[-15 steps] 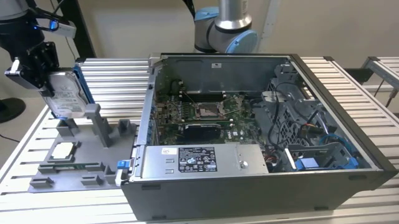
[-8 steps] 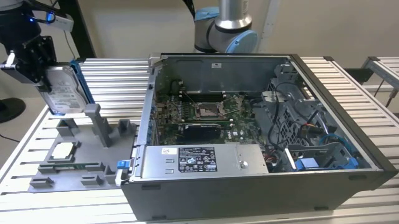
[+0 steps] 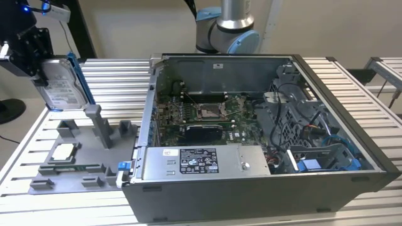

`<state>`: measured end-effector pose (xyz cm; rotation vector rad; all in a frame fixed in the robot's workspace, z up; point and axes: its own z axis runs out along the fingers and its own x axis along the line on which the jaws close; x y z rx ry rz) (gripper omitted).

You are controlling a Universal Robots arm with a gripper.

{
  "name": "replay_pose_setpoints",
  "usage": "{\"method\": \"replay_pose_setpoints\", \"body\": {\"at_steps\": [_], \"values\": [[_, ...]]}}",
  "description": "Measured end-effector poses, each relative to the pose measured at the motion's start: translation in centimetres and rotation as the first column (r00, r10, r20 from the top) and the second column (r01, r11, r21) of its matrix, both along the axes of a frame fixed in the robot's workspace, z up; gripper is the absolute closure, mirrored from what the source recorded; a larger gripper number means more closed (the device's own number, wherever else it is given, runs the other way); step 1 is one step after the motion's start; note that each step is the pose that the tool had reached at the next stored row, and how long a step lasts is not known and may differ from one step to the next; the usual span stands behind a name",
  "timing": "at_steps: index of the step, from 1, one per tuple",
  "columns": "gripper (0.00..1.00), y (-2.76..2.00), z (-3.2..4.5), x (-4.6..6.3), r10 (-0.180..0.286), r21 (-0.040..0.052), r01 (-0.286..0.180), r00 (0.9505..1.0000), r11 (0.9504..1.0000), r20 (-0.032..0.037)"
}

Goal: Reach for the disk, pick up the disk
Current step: 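Pick up the disk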

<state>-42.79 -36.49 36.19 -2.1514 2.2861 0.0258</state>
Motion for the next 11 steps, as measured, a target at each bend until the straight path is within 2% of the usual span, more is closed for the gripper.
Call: {"method": "replay_pose_setpoints", "body": {"at_steps": [7,11], "values": [[1.0,0.0,1.3,0.0,0.0,0.0,0.0,1.0,1.0,0.0001],[1.0,0.0,2.33,0.0,0.0,-0.0001,0.0,1.0,1.0,0.0]]}}
